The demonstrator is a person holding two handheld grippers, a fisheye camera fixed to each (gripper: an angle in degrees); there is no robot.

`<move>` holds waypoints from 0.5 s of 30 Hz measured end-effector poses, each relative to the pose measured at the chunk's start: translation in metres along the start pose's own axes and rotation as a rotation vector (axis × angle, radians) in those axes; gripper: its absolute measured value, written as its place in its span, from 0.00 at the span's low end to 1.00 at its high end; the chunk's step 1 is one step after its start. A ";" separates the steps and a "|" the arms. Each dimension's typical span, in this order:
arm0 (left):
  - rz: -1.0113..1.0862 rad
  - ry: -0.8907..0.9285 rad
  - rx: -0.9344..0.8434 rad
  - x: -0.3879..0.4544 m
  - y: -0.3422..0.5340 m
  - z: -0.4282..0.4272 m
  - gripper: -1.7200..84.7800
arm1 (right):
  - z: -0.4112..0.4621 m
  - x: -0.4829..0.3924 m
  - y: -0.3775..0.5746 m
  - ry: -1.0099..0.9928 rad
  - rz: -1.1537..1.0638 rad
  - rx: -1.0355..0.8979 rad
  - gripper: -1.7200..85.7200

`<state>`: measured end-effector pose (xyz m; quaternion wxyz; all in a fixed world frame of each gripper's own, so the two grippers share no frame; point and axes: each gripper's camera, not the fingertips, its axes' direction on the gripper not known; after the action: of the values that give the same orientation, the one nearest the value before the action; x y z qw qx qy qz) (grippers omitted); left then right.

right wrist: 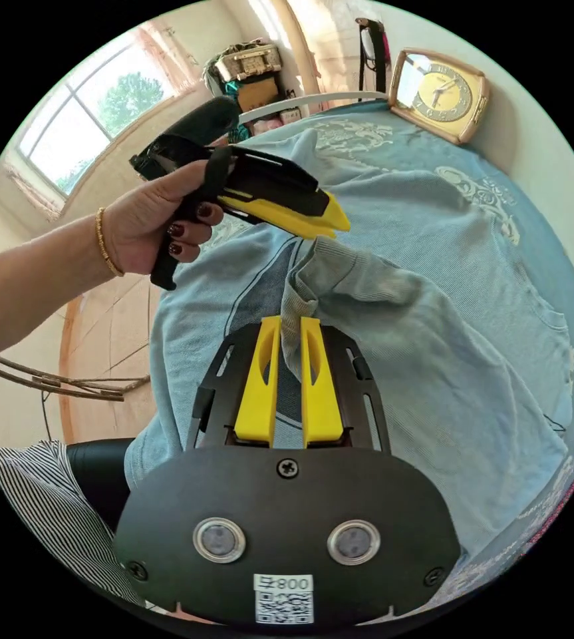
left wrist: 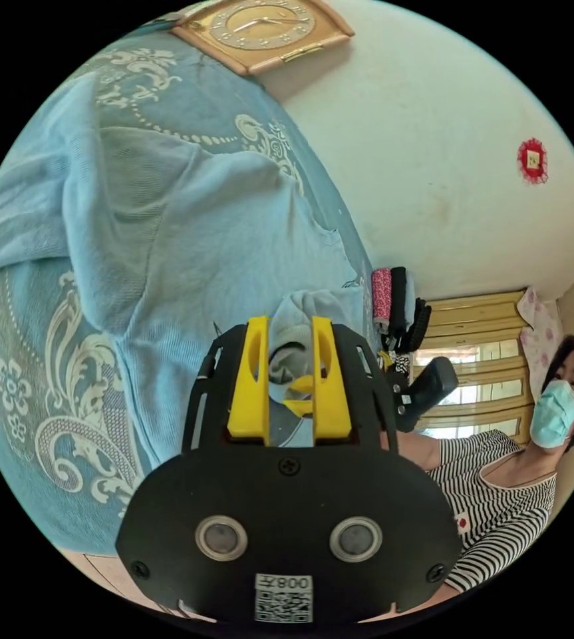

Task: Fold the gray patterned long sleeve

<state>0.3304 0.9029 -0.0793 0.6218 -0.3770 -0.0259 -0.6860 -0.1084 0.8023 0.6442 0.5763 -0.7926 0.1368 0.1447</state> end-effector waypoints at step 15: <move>0.125 -0.192 -0.015 0.045 0.008 0.026 0.05 | 0.005 0.066 0.003 -0.133 0.128 0.033 0.10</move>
<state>0.3526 0.8764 -0.0394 0.6552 -0.4464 -0.0569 -0.6068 -0.0489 0.8029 0.6145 0.5866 -0.7613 0.1510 0.2312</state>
